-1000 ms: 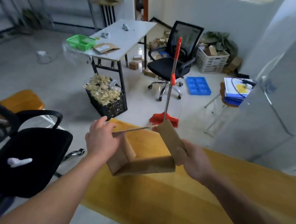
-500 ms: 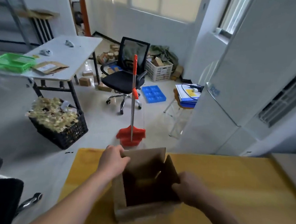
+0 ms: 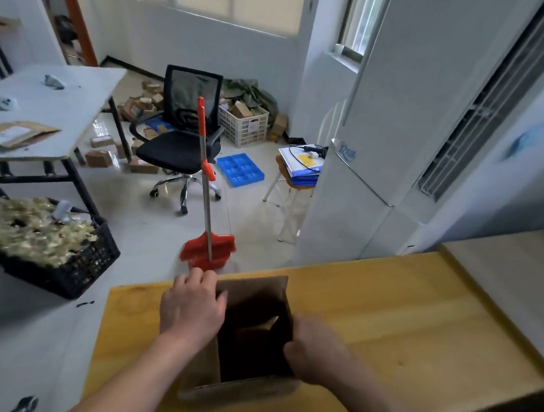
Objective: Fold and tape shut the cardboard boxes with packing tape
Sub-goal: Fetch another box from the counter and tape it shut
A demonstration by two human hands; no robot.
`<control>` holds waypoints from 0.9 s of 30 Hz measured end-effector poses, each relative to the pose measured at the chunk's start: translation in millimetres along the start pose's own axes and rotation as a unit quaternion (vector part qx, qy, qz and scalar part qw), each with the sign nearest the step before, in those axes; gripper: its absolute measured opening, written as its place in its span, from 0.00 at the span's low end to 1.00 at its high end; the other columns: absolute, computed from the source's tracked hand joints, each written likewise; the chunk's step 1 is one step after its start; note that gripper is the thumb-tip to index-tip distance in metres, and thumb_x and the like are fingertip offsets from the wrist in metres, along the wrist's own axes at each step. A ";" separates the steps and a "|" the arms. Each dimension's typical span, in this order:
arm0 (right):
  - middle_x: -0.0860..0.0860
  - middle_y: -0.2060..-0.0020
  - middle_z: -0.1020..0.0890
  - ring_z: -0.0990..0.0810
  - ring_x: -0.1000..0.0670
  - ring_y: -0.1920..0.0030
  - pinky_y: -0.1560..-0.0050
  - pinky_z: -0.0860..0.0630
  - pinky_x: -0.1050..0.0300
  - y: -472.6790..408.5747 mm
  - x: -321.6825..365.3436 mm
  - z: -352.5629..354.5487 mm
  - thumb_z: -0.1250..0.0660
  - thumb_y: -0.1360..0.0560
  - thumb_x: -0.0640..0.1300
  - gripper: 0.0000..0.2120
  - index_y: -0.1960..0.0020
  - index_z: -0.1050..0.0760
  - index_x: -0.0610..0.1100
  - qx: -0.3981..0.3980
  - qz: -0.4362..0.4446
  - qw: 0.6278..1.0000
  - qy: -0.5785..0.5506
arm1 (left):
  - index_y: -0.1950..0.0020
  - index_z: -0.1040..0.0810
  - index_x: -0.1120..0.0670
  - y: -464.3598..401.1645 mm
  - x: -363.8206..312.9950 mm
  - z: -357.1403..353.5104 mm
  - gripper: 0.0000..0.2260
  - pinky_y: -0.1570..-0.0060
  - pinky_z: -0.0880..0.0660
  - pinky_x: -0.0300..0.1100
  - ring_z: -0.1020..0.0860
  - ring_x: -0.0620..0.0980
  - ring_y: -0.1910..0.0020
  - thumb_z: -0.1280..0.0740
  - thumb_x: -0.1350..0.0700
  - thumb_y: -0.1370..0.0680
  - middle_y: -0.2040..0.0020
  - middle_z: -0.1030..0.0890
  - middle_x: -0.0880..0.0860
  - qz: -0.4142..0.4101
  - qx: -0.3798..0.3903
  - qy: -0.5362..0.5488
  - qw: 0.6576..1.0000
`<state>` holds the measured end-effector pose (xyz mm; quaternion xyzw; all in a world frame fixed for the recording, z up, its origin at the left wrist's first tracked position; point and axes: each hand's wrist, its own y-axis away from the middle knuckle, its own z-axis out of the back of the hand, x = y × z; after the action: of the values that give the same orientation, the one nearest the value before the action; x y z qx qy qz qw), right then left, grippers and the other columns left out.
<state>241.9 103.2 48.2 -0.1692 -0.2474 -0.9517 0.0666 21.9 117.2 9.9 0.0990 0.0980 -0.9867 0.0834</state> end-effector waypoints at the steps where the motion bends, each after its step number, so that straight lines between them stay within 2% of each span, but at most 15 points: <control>1: 0.44 0.48 0.19 0.21 0.40 0.47 0.47 0.22 0.46 0.9 0.2 -0.9 0.44 0.31 0.45 0.17 0.45 0.27 0.46 0.002 -0.002 1.000 -0.005 | 0.48 0.27 0.49 0.8 1.0 -1.0 0.11 0.57 0.25 0.46 0.27 0.52 0.49 0.38 0.42 0.23 0.50 0.25 0.48 -0.007 0.000 0.009 1.000; 4: 0.46 0.46 0.19 0.22 0.42 0.47 0.47 0.23 0.48 4.2 1.9 -6.7 0.41 0.30 0.52 0.17 0.42 0.29 0.49 -0.010 0.005 0.999 -0.031 | 0.51 0.25 0.52 5.1 4.5 -2.6 0.11 0.59 0.27 0.44 0.27 0.53 0.52 0.34 0.45 0.23 0.53 0.26 0.50 -0.041 -0.019 0.074 0.996; 6: 0.49 0.45 0.19 0.22 0.44 0.47 0.46 0.23 0.48 6.4 4.3 -11.2 0.37 0.28 0.59 0.21 0.39 0.31 0.51 -0.023 0.013 0.998 -0.059 | 0.49 0.23 0.54 11.2 9.2 -5.8 0.12 0.58 0.27 0.42 0.26 0.53 0.53 0.30 0.46 0.25 0.53 0.25 0.50 -0.080 -0.045 0.126 0.988; 8: 0.50 0.43 0.20 0.22 0.47 0.45 0.46 0.22 0.49 8.1 4.3 -16.0 0.35 0.28 0.66 0.29 0.32 0.34 0.53 -0.021 0.012 0.997 -0.078 | 0.40 0.23 0.56 20.5 16.9 -13.1 0.19 0.51 0.24 0.43 0.26 0.52 0.48 0.28 0.48 0.26 0.47 0.25 0.51 -0.106 -0.053 0.173 0.978; 10: 0.50 0.40 0.20 0.22 0.47 0.45 0.45 0.21 0.50 9.2 -0.9 -18.5 0.35 0.29 0.69 0.36 0.27 0.37 0.54 -0.016 0.015 0.997 -0.073 | 0.30 0.30 0.56 30.7 22.9 -18.9 0.29 0.43 0.24 0.46 0.28 0.54 0.40 0.26 0.50 0.28 0.37 0.30 0.53 -0.115 -0.052 0.202 0.971; 12: 0.50 0.41 0.20 0.21 0.50 0.48 0.52 0.21 0.56 8.4 -7.2 -19.2 0.34 0.29 0.69 0.39 0.24 0.40 0.55 -0.010 0.026 0.997 -0.068 | 0.25 0.36 0.55 38.0 26.8 -21.8 0.37 0.39 0.27 0.48 0.32 0.56 0.32 0.23 0.54 0.30 0.29 0.36 0.55 -0.115 -0.046 0.207 0.970; 14: 0.53 0.48 0.20 0.22 0.54 0.55 0.61 0.26 0.62 7.0 -13.0 -20.8 0.34 0.28 0.68 0.36 0.25 0.38 0.57 -0.005 0.042 0.995 -0.089 | 0.24 0.38 0.54 39.8 27.5 -22.1 0.39 0.37 0.26 0.49 0.33 0.56 0.30 0.23 0.58 0.30 0.26 0.39 0.54 -0.101 -0.031 0.238 0.966; 17: 0.60 0.57 0.23 0.23 0.59 0.59 0.64 0.28 0.66 2.7 -21.1 -25.3 0.31 0.28 0.63 0.26 0.31 0.31 0.61 0.003 0.047 0.989 -0.138 | 0.31 0.28 0.55 32.6 25.1 -15.3 0.27 0.39 0.24 0.48 0.30 0.47 0.35 0.27 0.64 0.28 0.34 0.32 0.49 -0.077 -0.023 0.312 0.947; 19: 0.62 0.62 0.23 0.24 0.62 0.64 0.69 0.30 0.72 -1.7 -22.8 -27.6 0.26 0.33 0.56 0.26 0.37 0.28 0.64 0.011 0.033 0.990 -0.139 | 0.39 0.22 0.52 24.3 26.1 -7.3 0.16 0.41 0.26 0.39 0.27 0.43 0.41 0.29 0.64 0.26 0.40 0.26 0.46 -0.066 -0.027 0.328 0.942; 20: 0.62 0.64 0.24 0.24 0.62 0.65 0.72 0.31 0.72 -4.5 -21.2 -28.6 0.25 0.35 0.53 0.27 0.38 0.27 0.63 0.018 0.028 0.991 -0.127 | 0.42 0.20 0.51 21.9 28.2 -2.9 0.13 0.43 0.27 0.35 0.26 0.43 0.43 0.31 0.63 0.25 0.43 0.24 0.44 -0.067 -0.023 0.330 0.942; 22: 0.60 0.64 0.23 0.23 0.60 0.66 0.72 0.29 0.70 -11.5 -18.6 -27.8 0.24 0.36 0.50 0.26 0.40 0.26 0.58 0.031 0.015 0.993 -0.112 | 0.45 0.18 0.50 21.3 33.1 3.0 0.09 0.44 0.27 0.37 0.24 0.42 0.44 0.33 0.60 0.22 0.46 0.22 0.43 -0.074 0.005 0.336 0.939; 24: 0.55 0.60 0.19 0.19 0.53 0.67 0.72 0.23 0.61 -17.2 -18.7 -27.1 0.25 0.32 0.52 0.21 0.41 0.25 0.54 0.047 -0.010 0.989 -0.139 | 0.47 0.16 0.50 29.8 41.1 2.2 0.09 0.39 0.29 0.41 0.25 0.42 0.41 0.35 0.57 0.20 0.44 0.20 0.42 -0.078 0.061 0.331 0.938; 27: 0.50 0.59 0.17 0.19 0.50 0.72 0.73 0.25 0.58 -15.8 -23.8 -30.9 0.30 0.28 0.60 0.18 0.45 0.22 0.50 0.065 -0.019 0.975 -0.210 | 0.41 0.18 0.49 52.8 51.9 -8.3 0.11 0.30 0.42 0.37 0.35 0.45 0.28 0.36 0.53 0.19 0.34 0.24 0.44 -0.069 0.126 0.356 0.923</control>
<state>251.8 102.7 7.3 -0.3554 -0.3209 -0.8779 0.0056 -17.1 60.4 -18.3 0.4467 0.0031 -0.8939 -0.0384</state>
